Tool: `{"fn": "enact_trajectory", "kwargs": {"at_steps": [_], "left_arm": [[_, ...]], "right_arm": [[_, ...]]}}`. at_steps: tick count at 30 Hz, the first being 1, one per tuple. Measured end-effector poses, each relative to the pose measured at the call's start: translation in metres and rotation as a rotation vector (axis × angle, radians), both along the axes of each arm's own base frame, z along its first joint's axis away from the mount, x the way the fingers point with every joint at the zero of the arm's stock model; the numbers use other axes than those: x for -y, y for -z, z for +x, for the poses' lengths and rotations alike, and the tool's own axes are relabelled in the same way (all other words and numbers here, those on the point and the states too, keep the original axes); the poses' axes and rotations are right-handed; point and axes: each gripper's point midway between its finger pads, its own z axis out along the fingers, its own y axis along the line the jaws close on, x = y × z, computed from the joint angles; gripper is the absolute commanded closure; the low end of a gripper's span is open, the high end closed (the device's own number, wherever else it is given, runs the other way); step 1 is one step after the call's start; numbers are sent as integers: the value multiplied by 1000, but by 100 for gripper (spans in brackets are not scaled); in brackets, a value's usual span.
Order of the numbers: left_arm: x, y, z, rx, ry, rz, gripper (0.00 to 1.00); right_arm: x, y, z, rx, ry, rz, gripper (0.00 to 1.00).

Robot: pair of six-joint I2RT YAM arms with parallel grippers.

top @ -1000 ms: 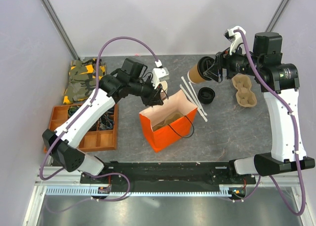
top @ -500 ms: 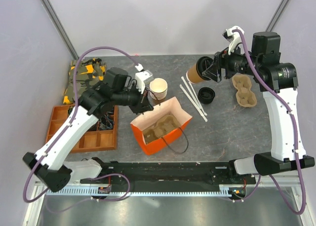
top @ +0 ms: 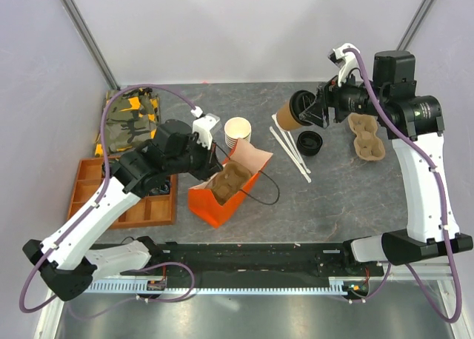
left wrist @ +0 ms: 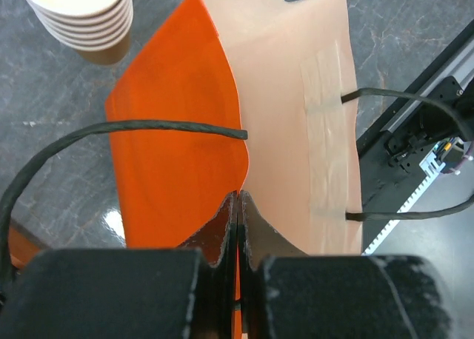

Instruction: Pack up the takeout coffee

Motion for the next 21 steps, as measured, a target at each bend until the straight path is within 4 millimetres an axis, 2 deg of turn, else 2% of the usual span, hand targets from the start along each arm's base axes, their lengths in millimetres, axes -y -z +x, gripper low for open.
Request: {"fn": "enact_trajectory", "kwargs": {"at_steps": [4, 10, 15, 21], "left_arm": [[0, 9, -1, -19, -34, 0, 98], [10, 3, 3, -24, -51, -29, 98], [20, -12, 11, -21, -58, -62, 98], [28, -2, 18, -57, -71, -51, 98]], "right_arm": [[-5, 3, -13, -14, -42, 10, 60], [-15, -12, -42, 8, -115, 58, 60], [-20, -27, -51, 32, -149, 92, 60], [-37, -25, -63, 15, -223, 116, 61]]}}
